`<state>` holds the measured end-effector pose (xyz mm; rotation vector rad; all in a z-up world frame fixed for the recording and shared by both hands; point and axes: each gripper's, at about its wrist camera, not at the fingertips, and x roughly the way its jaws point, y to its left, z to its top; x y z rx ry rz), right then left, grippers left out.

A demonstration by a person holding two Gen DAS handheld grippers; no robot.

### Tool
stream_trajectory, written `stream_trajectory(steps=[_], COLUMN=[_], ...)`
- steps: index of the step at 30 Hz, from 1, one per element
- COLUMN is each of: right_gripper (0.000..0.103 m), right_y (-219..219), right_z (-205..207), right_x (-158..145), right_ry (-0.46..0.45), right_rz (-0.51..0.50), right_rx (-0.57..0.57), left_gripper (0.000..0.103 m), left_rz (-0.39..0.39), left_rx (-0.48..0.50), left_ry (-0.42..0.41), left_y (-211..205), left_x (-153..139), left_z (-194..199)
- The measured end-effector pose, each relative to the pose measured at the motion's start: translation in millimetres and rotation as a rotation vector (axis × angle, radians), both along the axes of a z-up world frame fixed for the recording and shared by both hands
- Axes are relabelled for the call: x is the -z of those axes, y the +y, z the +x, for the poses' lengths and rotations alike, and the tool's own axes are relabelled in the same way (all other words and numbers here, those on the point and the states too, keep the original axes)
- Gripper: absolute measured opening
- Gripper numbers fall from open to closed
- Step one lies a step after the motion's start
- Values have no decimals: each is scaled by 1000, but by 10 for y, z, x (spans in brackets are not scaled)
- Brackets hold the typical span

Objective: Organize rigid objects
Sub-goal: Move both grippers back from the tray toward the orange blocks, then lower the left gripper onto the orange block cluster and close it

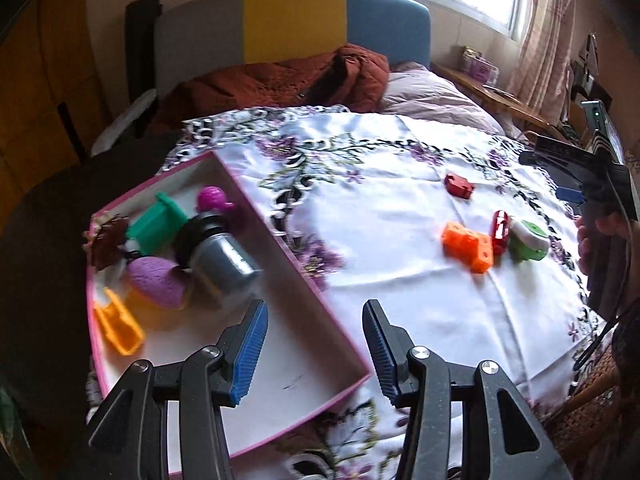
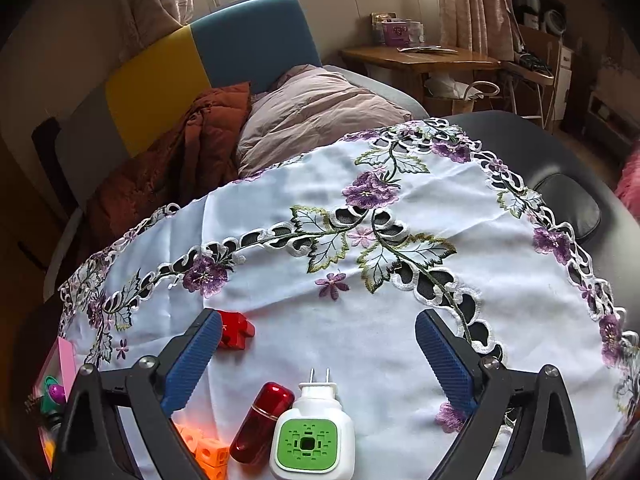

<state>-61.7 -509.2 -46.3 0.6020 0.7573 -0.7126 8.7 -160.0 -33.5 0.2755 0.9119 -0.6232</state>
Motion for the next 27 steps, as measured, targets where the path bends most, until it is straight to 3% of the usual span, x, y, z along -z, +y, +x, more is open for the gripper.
stream_trajectory(steps=[14, 15, 17, 19, 27], right_gripper=[99, 99, 99, 99, 99], right_y=[-165, -164, -171, -178, -212], right_z=[-121, -118, -118, -118, -125], right_x=[46, 47, 45, 49, 72], right_ry=[-49, -51, -52, -56, -69], right_rz=[96, 98, 98, 105, 133], right_rx=[76, 74, 73, 73, 76], left_gripper=[51, 53, 70, 77, 80], left_rz=[12, 16, 4, -1, 75], left_rx=[222, 234, 269, 299, 402], left_ry=[63, 68, 80, 85, 66], left_y=[-934, -991, -1124, -1247, -1726], left_x=[187, 213, 243, 274, 523], left_z=[-117, -114, -119, -120, -58])
